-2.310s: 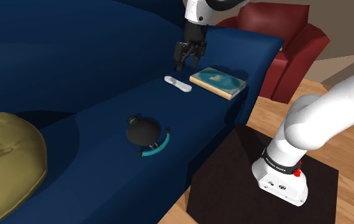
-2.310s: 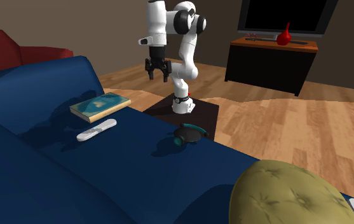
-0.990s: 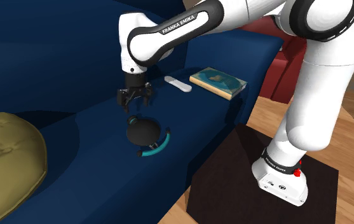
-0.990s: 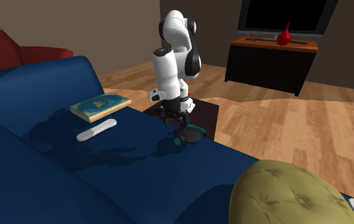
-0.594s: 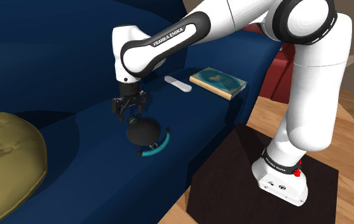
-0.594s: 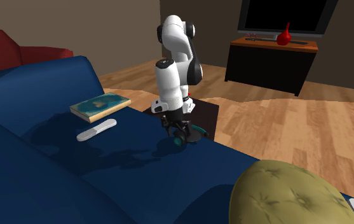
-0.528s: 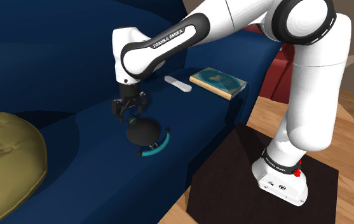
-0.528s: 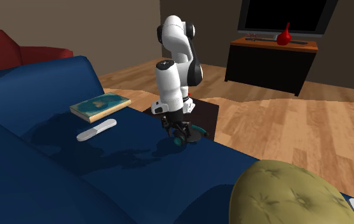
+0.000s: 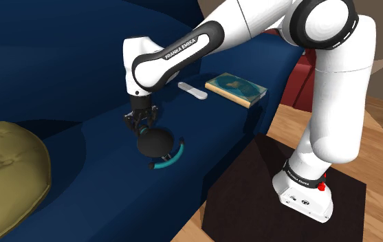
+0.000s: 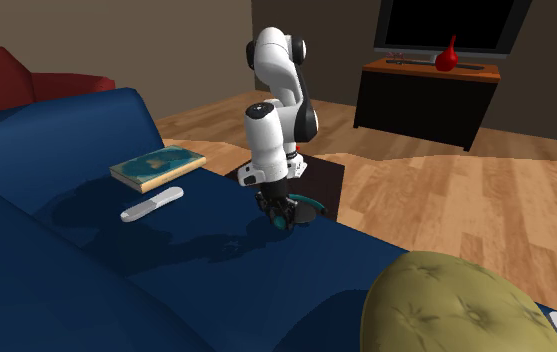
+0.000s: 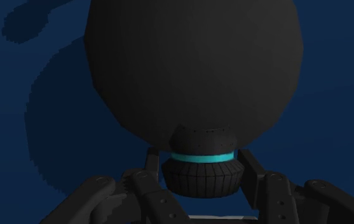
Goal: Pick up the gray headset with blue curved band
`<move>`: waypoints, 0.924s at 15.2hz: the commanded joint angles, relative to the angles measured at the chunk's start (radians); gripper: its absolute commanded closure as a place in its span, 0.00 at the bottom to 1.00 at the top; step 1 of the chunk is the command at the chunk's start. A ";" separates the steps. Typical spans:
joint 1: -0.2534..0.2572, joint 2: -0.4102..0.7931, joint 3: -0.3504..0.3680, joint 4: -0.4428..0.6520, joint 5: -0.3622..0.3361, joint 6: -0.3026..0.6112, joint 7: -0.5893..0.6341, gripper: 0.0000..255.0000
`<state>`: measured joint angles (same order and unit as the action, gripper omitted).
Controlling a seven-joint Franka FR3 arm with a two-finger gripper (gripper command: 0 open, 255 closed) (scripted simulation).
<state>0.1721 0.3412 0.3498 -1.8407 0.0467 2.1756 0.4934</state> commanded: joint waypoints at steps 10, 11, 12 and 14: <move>-0.003 -0.027 0.004 0.019 0.008 -0.046 0.000 1.00; -0.004 -0.032 0.004 0.026 0.010 -0.058 0.001 1.00; -0.005 -0.038 0.005 0.032 0.011 -0.069 0.001 1.00; -0.006 -0.048 0.006 0.046 0.014 -0.093 0.002 1.00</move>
<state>0.1671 0.2988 0.3554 -1.8021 0.0587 2.0957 0.4950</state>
